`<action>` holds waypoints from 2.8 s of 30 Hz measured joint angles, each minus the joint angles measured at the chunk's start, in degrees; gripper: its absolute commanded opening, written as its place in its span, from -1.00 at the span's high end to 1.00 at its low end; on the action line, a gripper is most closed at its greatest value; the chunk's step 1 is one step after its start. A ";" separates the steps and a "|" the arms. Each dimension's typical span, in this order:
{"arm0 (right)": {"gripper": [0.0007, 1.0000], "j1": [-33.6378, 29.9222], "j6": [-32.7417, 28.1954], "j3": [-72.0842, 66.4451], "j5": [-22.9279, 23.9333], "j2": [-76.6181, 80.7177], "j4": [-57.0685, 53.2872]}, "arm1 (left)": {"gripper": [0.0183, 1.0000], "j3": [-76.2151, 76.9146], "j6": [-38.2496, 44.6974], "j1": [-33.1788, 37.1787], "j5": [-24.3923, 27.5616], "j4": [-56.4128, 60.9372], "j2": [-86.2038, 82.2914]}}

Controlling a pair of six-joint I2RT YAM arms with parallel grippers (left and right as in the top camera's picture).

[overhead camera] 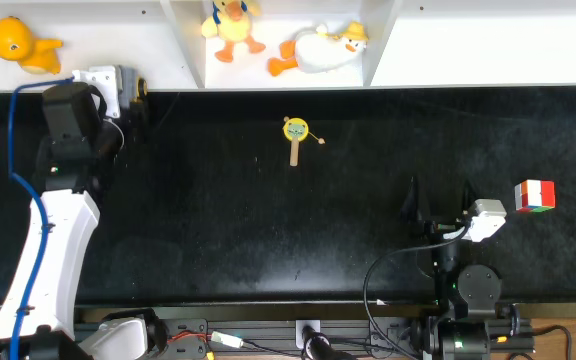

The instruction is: Store Toys

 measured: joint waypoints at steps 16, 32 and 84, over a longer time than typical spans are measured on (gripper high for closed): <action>-0.99 0.00 -0.04 0.00 -0.02 0.00 0.00 | 0.97 0.20 0.24 0.00 2.91 24.04 12.59; -0.99 0.00 -0.02 0.00 -0.02 0.00 0.00 | 0.97 4.39 0.24 0.00 4.42 27.78 19.82; -0.99 0.00 -0.02 0.00 -0.04 0.00 -0.02 | -1.00 6.45 -0.39 0.00 3.06 25.92 21.97</action>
